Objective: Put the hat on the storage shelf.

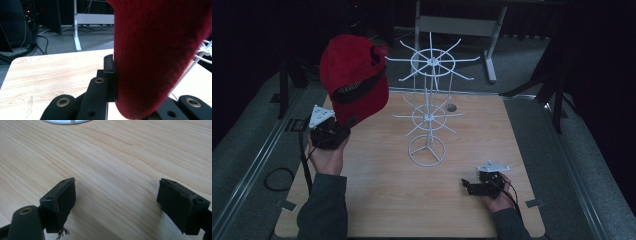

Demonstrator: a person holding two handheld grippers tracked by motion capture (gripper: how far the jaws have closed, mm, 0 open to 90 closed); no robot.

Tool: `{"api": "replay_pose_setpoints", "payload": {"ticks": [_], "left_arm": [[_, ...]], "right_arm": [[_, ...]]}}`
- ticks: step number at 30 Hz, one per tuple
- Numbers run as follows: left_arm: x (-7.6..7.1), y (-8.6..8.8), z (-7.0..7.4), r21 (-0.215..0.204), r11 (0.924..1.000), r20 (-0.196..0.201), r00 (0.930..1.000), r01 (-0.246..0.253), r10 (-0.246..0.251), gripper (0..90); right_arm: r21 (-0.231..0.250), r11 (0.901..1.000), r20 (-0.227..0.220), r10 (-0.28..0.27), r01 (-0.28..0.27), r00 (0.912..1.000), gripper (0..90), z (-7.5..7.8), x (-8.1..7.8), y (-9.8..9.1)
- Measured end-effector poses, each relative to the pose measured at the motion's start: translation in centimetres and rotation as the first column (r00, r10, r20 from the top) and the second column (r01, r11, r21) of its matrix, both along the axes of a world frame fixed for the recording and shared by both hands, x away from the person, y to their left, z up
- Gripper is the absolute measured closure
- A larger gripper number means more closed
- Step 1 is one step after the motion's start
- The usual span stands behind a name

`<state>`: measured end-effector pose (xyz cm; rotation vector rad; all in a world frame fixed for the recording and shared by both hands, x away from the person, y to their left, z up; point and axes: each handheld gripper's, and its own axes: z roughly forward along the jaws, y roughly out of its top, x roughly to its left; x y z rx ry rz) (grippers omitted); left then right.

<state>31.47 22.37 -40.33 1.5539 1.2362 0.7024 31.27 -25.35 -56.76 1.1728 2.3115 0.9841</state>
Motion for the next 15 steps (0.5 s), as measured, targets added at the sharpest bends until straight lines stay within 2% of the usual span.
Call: {"api": "replay_pose_setpoints", "payload": {"ticks": [15], "left_arm": [[-0.28,-0.01,0.80,-0.010,0.9999,0.016,0.9999,0.003,-0.003,86.0]], "right_arm": [[0.000,1.0000,0.000,0.000,0.000,1.0000,15.3,0.00,0.00,0.00]]}}
